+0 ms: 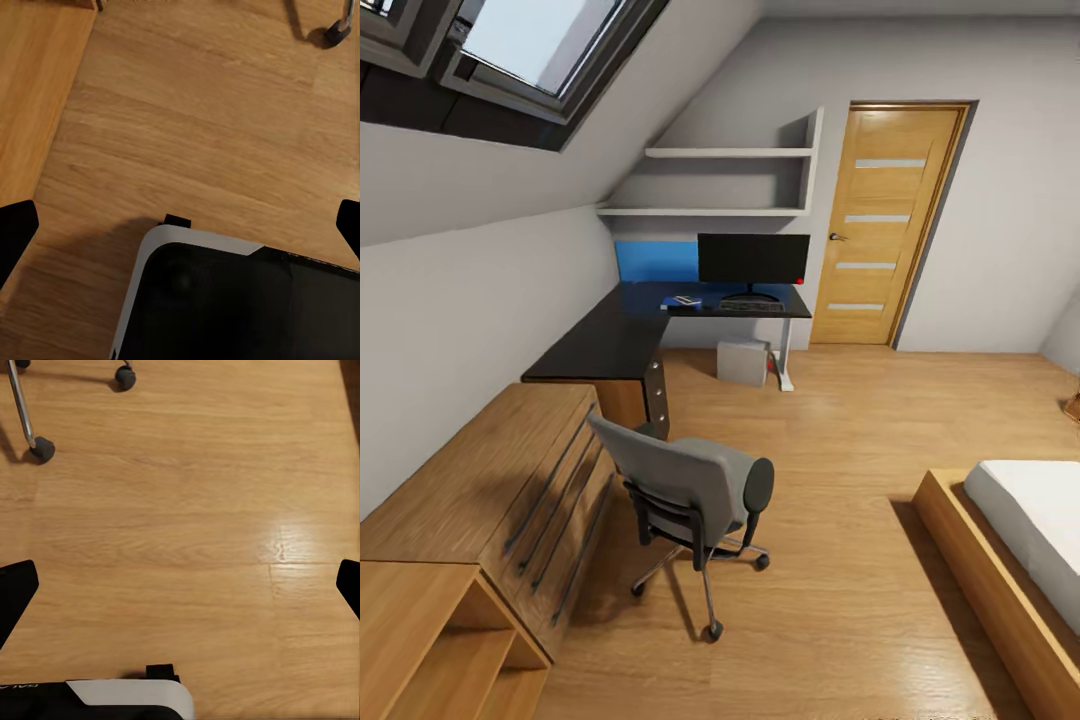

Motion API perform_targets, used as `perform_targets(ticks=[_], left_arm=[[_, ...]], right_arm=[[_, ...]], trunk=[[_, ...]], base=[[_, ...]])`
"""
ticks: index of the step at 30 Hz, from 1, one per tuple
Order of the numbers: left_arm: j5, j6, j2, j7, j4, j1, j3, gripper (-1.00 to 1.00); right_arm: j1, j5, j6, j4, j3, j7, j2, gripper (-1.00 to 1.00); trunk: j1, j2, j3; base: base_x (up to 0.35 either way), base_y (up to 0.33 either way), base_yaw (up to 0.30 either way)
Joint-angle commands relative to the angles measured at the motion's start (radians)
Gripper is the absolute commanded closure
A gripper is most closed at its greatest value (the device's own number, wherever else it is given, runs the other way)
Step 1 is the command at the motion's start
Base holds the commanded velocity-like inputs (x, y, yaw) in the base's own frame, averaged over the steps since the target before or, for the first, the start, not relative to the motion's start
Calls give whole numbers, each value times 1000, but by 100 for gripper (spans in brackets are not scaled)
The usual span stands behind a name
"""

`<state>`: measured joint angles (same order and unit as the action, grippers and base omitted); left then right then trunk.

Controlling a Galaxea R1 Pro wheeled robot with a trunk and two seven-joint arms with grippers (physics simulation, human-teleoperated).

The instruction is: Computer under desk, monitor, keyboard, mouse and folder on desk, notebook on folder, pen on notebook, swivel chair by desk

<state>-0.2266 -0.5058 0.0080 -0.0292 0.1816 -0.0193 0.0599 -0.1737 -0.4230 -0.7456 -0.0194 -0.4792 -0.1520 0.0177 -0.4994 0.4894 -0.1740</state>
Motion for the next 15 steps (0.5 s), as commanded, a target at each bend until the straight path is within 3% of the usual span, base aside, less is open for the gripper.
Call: perform_targets(ticks=[1, 9, 15], left_arm=[[1, -3, 0, -3, -1, -1, 6, -100], [1, -3, 0, -3, -1, -1, 5, -100], [1, -2, 0, -3, -1, -1, 5, -100]], right_arm=[[-1, -3, -3, -2, -9, -6, 1, -100], [-1, -1, -3, -2, -9, -6, 2, -100], [-1, -1, -2, -2, -9, -6, 2, -100]], trunk=[[0, 2, -2], [0, 2, -2], [0, 2, -2]], base=[[0, 157, -61], [0, 213, -26], [0, 78, -5]])
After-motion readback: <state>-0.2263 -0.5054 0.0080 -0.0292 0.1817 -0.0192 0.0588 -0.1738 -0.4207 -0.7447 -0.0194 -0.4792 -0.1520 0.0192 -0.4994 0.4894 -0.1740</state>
